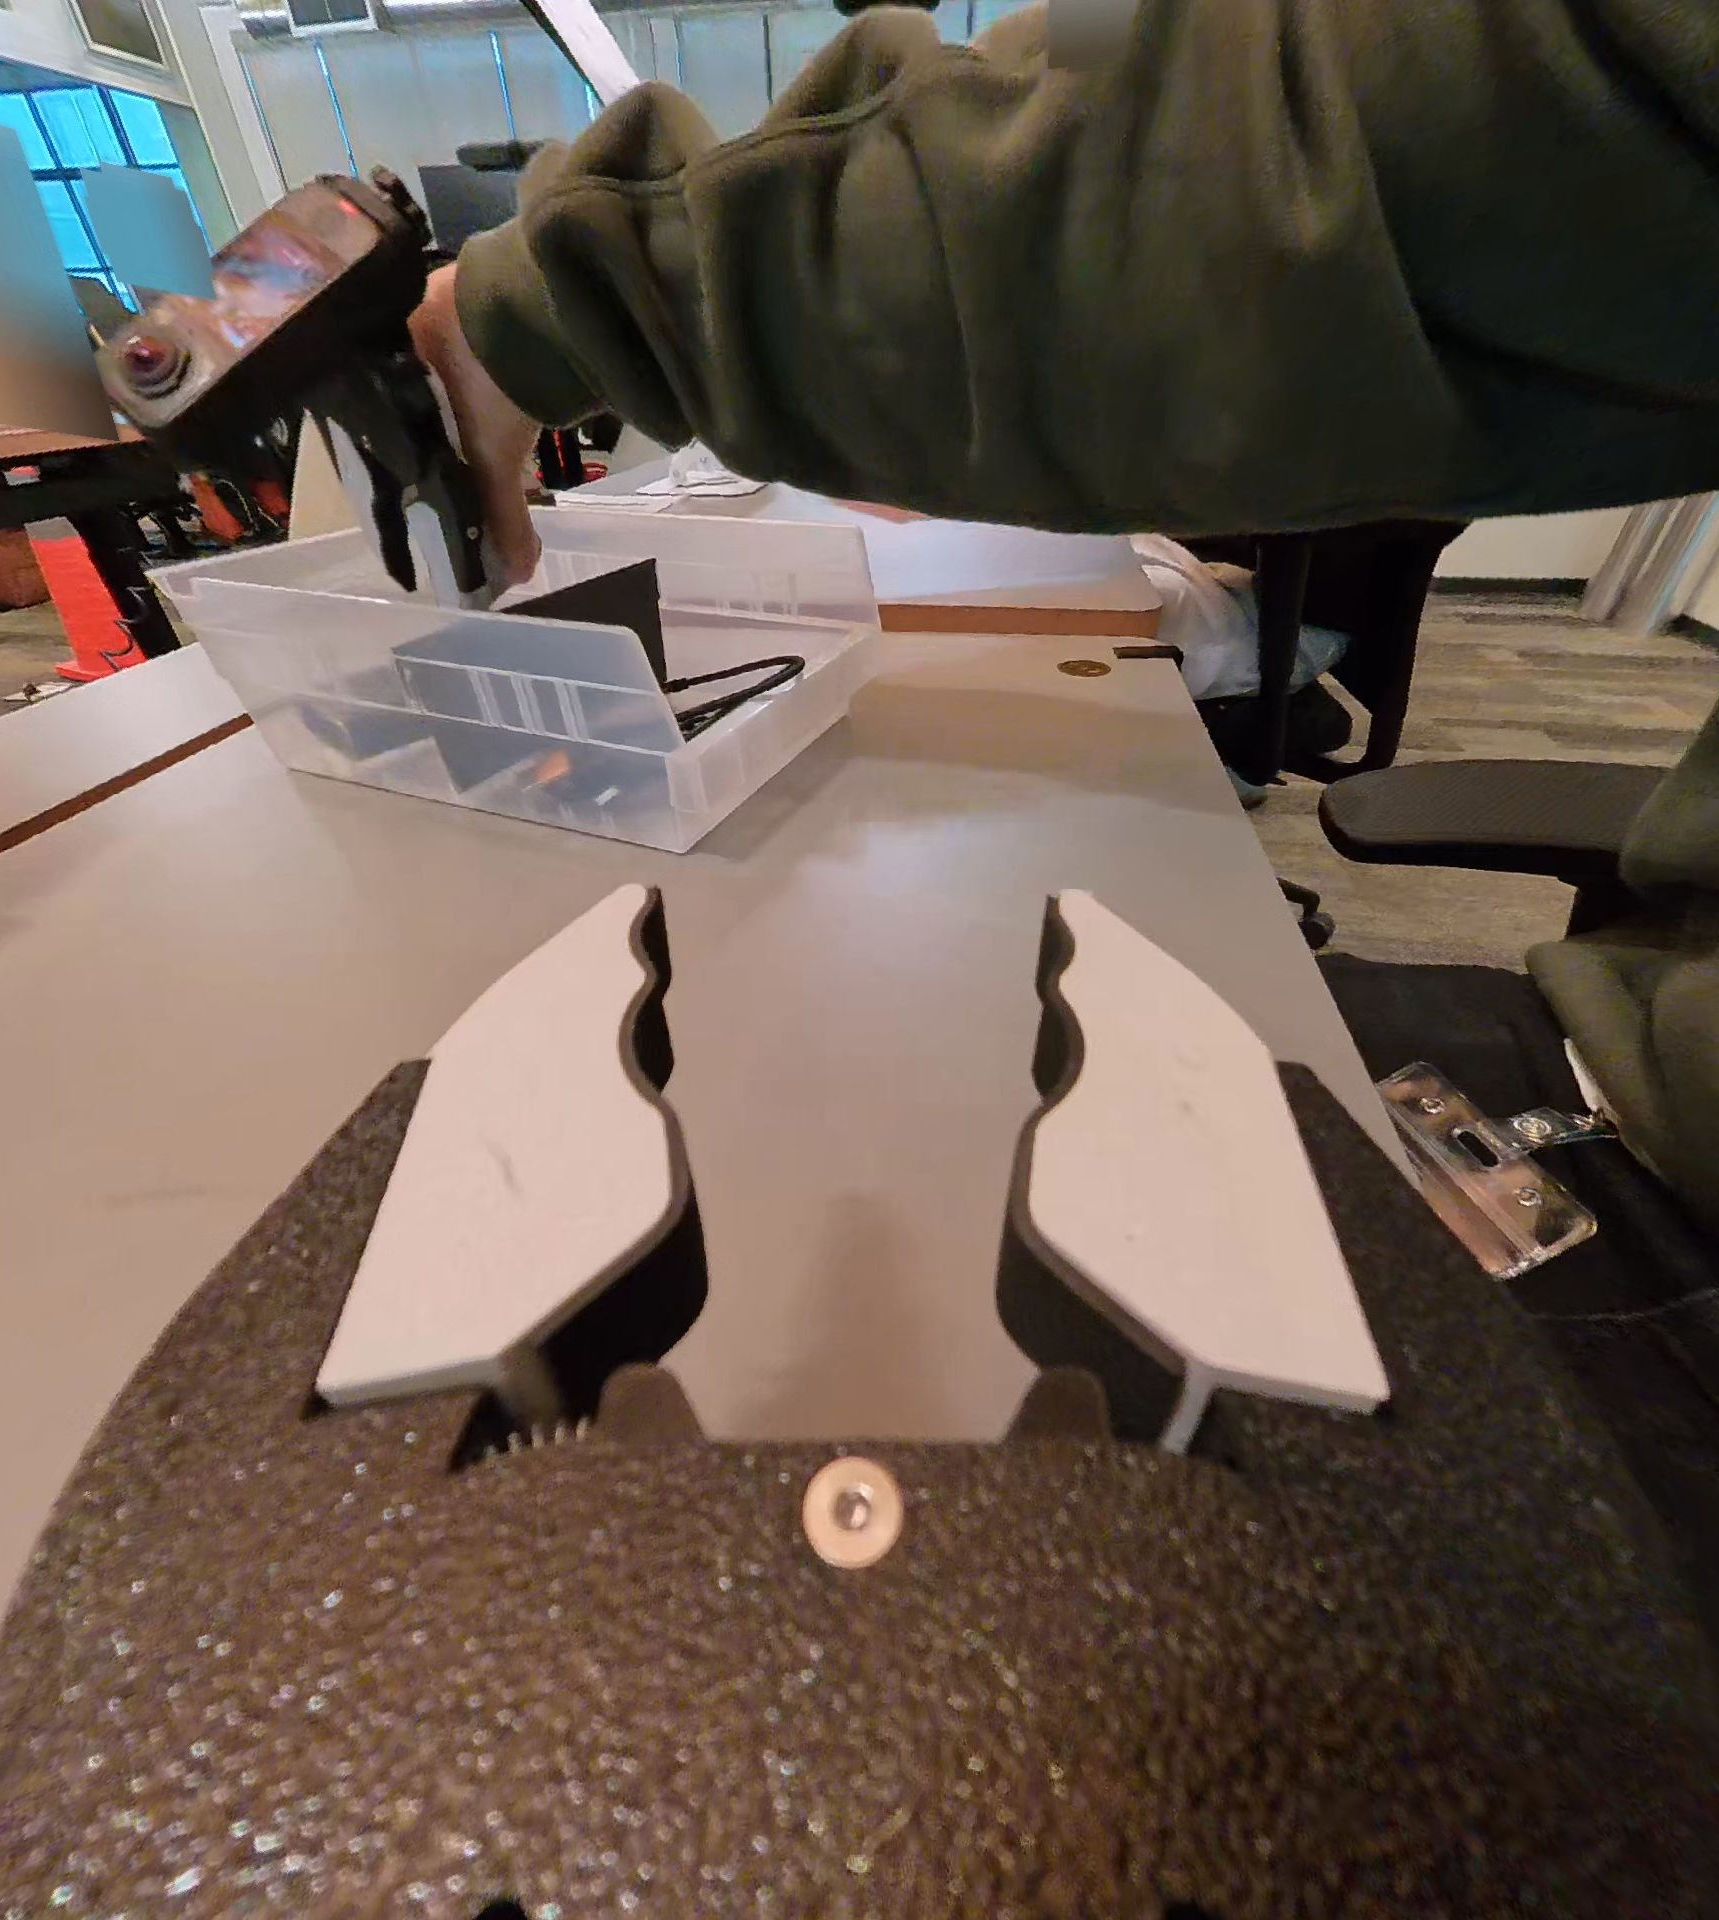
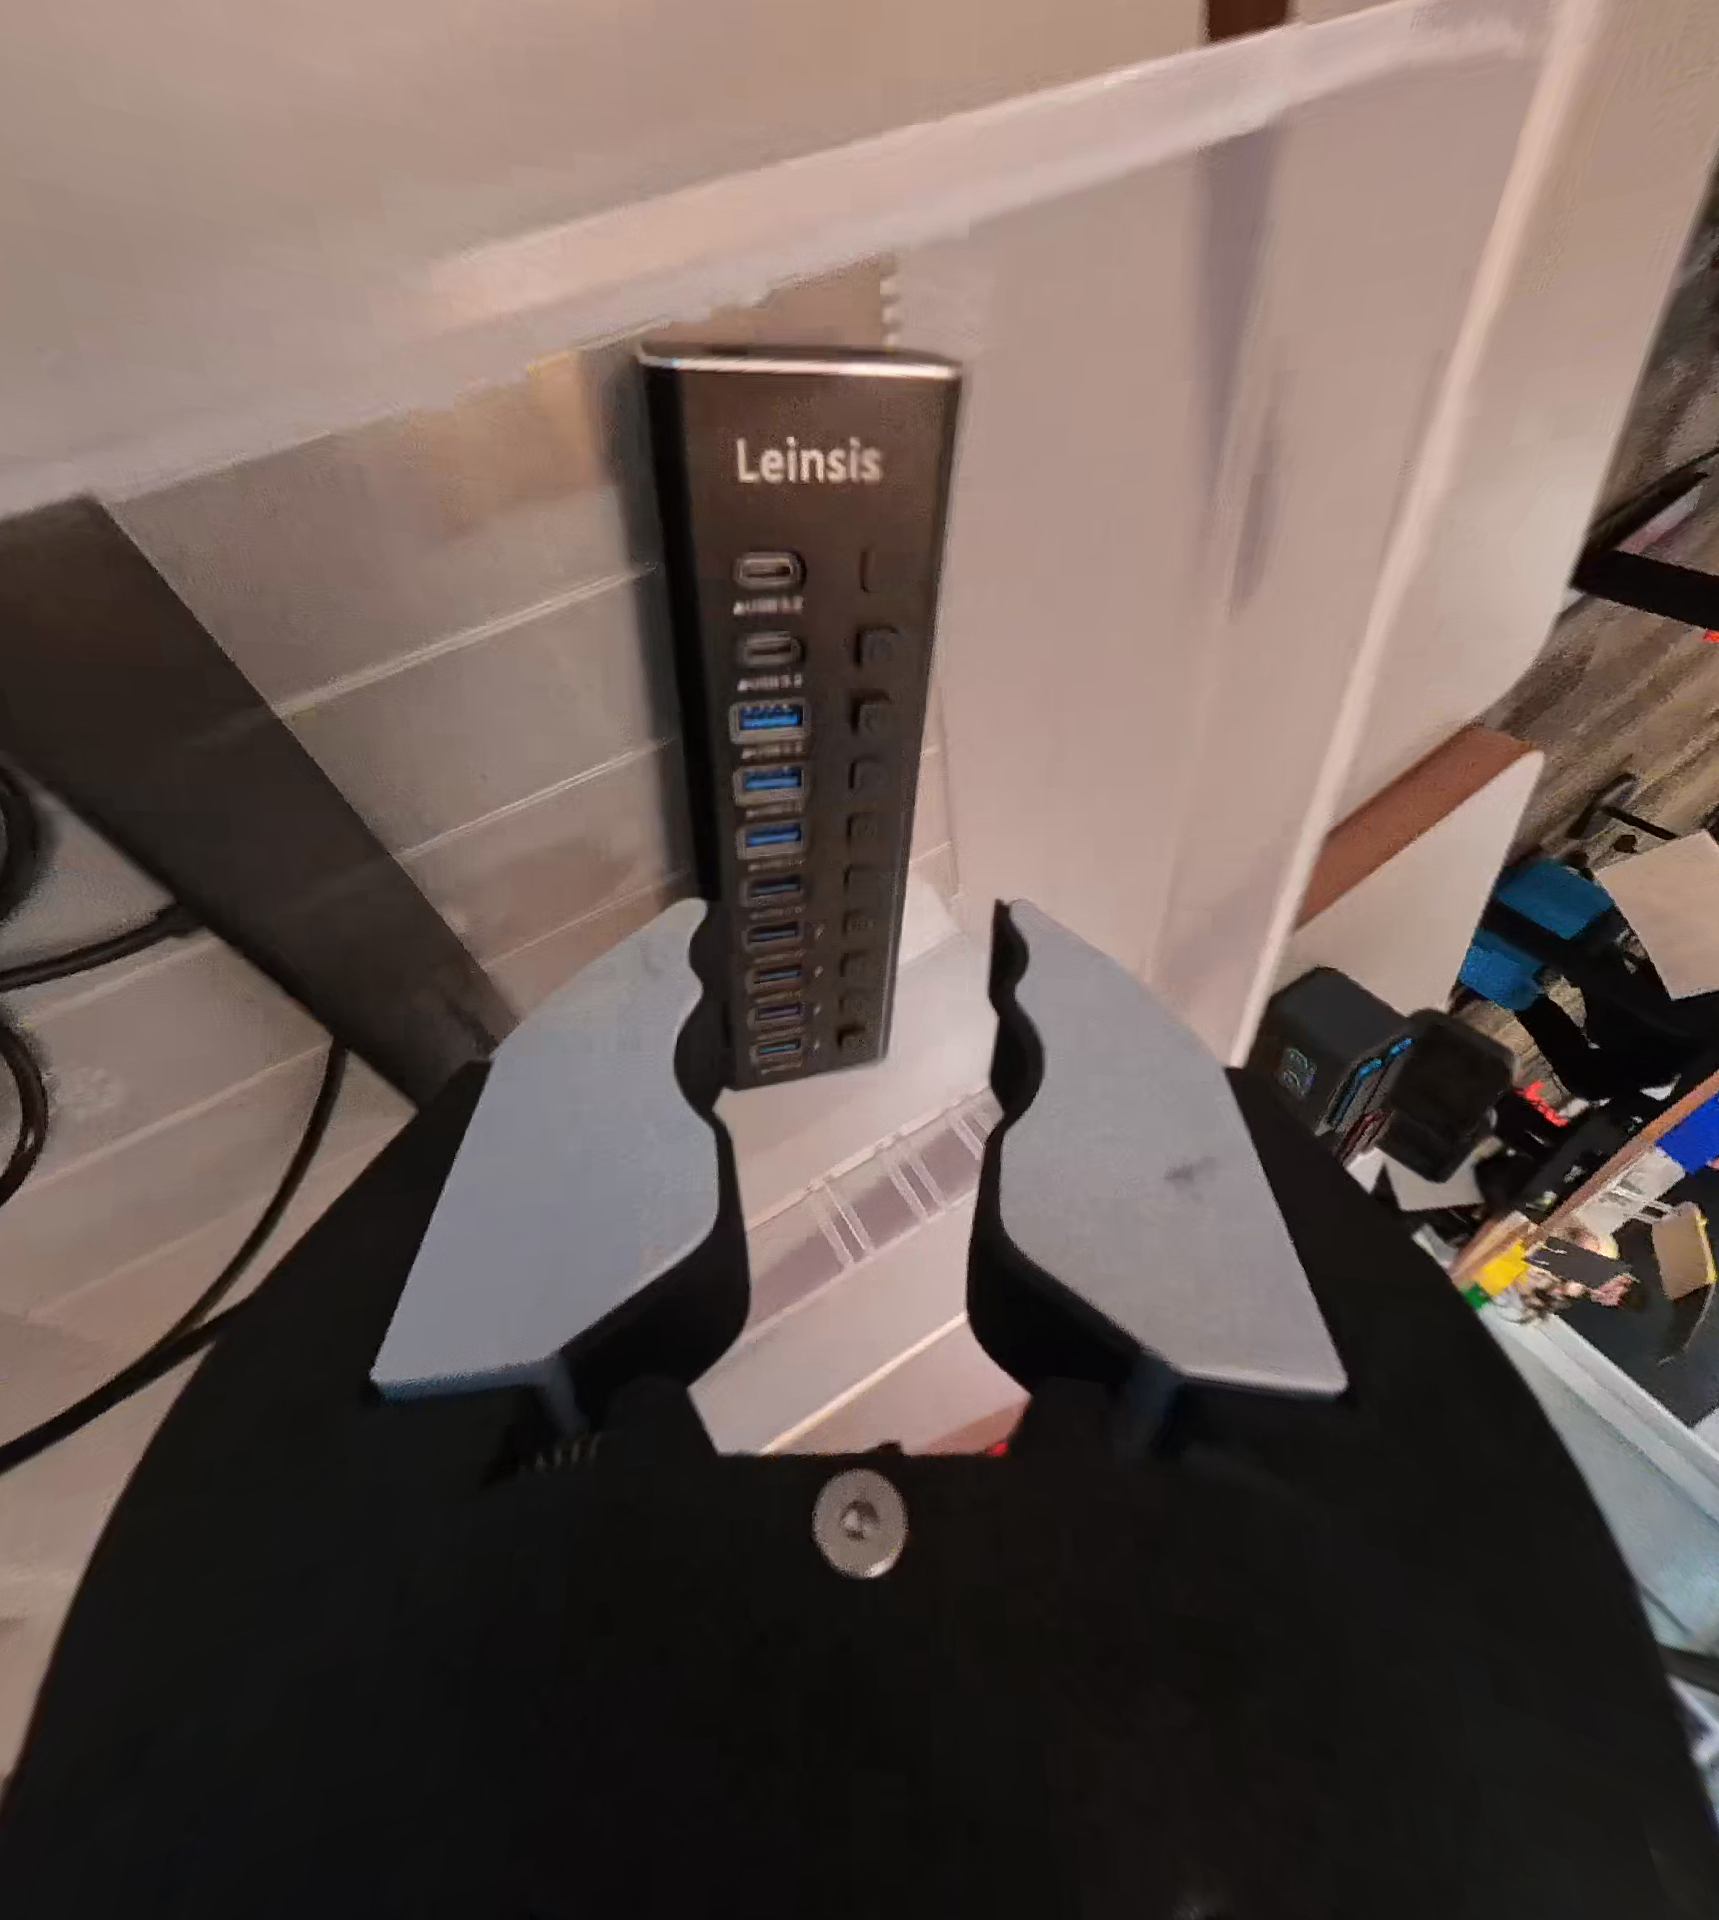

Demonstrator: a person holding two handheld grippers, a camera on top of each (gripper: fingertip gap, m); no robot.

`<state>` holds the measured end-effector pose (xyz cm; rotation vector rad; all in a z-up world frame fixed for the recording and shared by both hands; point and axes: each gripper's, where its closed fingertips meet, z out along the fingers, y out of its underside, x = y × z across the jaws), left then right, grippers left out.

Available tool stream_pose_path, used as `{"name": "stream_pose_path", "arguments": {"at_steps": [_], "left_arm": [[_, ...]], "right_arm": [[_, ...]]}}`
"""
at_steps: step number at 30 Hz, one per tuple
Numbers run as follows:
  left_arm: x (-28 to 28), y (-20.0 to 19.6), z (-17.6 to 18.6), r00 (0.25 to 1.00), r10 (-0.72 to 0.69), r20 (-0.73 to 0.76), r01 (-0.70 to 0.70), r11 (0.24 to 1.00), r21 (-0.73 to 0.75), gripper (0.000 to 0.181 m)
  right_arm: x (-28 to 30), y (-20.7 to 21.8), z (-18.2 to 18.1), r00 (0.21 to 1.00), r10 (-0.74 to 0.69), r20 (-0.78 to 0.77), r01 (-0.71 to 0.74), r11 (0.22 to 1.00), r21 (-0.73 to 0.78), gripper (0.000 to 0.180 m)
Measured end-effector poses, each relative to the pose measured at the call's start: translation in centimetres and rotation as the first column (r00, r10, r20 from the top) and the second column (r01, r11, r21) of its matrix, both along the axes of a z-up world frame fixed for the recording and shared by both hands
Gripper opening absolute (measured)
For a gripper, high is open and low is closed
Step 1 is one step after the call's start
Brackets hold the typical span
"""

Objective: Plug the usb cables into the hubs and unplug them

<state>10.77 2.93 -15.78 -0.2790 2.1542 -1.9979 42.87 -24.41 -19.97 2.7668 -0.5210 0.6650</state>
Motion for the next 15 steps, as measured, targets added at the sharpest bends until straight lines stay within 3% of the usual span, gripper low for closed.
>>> {"name": "stream_pose_path", "arguments": {"at_steps": [4,7,9,11,13,15], "left_arm": [[0.2,0.3,0.5,1.0,0.014,0.003,-0.014,1.0,-0.017,0.067],[0.3,0.7,1.0,0.999,0.034,0.016,-0.034,0.999,-0.022,0.067],[0.8,1.1,1.3,0.997,0.075,0.016,-0.074,0.997,-0.016,0.067],[1.6,2.1,1.6,0.99,0.139,0.013,-0.139,0.99,0.002,0.067],[2.9,4.2,2.5,0.963,0.268,0.01,-0.268,0.963,0.021,0.065],[4.3,8.0,3.0,0.905,0.426,-0.004,-0.423,0.901,0.097,0.064]], "right_arm": [[-0.8,1.5,3.6,0.988,-0.05,0.149,0.028,0.988,0.15,0.068],[-2.8,4.6,7.3,0.937,-0.113,0.329,-0.012,0.935,0.356,0.072],[-6.2,9.3,8.6,0.919,-0.1,0.381,-0.139,0.823,0.55,0.072],[-10.8,14.5,9.0,0.912,-0.055,0.407,-0.281,0.64,0.715,0.072],[-15.4,18.2,8.7,0.908,-0.019,0.419,-0.361,0.471,0.805,0.073],[-19.1,19.8,7.4,0.903,0.023,0.428,-0.402,0.389,0.828,0.072]]}}
